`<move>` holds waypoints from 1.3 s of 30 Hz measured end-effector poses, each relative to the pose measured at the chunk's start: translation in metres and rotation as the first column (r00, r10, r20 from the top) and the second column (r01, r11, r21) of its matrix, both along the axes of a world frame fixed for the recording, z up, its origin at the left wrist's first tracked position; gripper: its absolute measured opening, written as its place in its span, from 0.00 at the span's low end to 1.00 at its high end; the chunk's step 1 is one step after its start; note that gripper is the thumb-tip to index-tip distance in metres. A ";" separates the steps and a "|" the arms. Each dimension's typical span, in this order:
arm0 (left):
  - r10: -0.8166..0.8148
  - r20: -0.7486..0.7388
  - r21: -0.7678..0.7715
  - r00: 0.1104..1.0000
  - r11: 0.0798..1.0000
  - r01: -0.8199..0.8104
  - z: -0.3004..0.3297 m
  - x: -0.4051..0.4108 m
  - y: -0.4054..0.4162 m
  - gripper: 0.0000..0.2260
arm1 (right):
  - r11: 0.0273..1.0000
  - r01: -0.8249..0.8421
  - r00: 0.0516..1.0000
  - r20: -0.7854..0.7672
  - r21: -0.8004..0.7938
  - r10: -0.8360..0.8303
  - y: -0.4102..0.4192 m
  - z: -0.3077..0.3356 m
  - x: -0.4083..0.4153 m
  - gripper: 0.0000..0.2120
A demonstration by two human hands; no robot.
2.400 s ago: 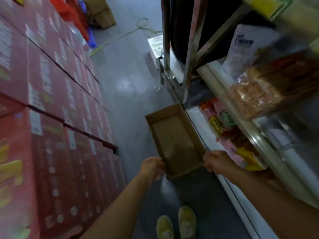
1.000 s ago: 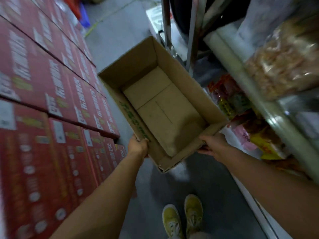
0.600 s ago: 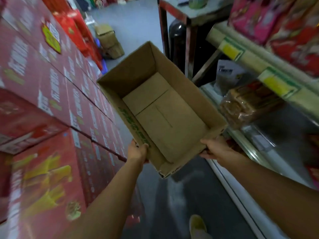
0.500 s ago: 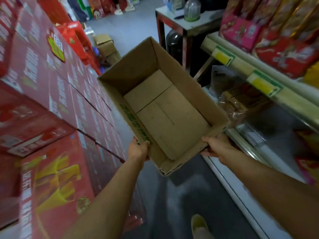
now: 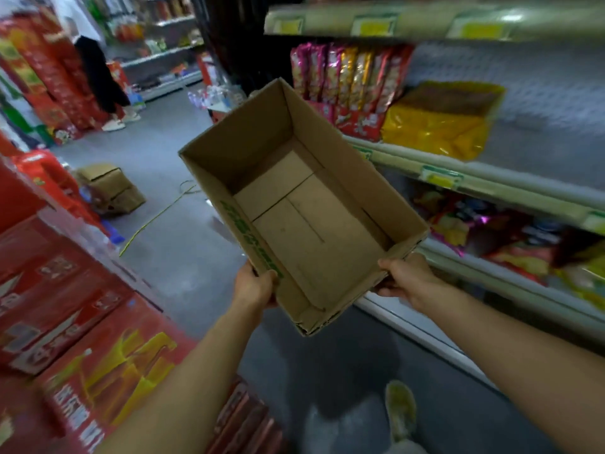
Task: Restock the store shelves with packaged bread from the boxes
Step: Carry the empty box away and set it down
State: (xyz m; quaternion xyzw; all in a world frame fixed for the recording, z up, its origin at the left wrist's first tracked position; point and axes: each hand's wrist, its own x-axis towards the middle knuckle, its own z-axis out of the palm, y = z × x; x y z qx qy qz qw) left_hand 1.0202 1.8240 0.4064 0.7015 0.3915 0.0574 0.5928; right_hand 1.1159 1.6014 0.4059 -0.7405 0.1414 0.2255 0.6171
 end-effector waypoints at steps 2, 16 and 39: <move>-0.030 0.026 0.008 0.999 1.000 0.030 0.009 -0.007 -0.015 0.08 | 1.000 0.008 1.000 -0.017 -0.002 -0.008 -0.017 0.009 -0.017 0.03; -0.490 0.113 0.041 0.864 0.871 0.489 0.049 -0.052 -0.219 0.11 | 0.892 0.448 0.892 0.094 -0.058 -0.441 -0.250 0.073 -0.179 0.03; -0.963 0.117 -0.055 0.242 0.237 0.970 0.048 -0.294 -0.698 0.12 | 0.237 0.971 0.239 0.085 -0.034 -0.967 -0.622 0.085 -0.595 0.14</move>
